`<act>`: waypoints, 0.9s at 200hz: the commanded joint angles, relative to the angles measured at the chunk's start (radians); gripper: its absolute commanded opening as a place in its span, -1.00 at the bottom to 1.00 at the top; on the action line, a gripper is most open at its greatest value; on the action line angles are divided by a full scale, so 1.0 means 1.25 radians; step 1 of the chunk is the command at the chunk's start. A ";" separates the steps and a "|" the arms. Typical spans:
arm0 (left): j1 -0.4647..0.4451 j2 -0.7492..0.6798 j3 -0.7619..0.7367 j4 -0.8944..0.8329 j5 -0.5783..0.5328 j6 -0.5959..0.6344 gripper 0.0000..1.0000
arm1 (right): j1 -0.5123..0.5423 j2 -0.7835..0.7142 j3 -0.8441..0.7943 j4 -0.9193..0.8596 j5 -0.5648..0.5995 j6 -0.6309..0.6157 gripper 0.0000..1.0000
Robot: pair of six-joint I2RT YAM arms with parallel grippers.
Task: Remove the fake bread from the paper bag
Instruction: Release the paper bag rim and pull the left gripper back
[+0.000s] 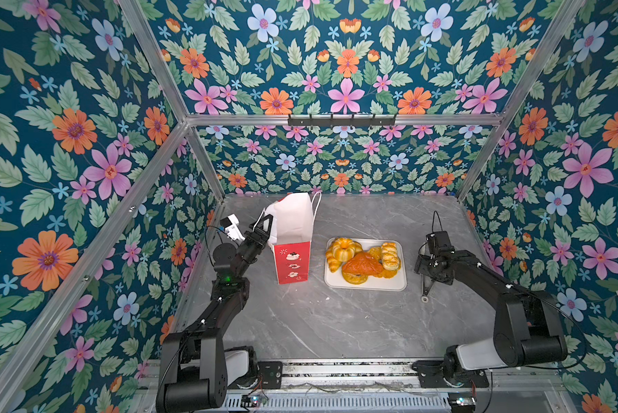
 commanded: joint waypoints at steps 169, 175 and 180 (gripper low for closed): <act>0.019 -0.190 0.094 -0.568 -0.039 0.332 1.00 | 0.001 -0.001 -0.003 0.015 -0.013 -0.002 0.67; 0.020 -0.198 0.101 -0.580 -0.029 0.340 1.00 | 0.001 -0.001 -0.003 0.016 -0.013 -0.002 0.67; 0.019 -0.204 0.108 -0.591 -0.020 0.346 1.00 | 0.001 -0.002 -0.004 0.017 -0.013 -0.003 0.67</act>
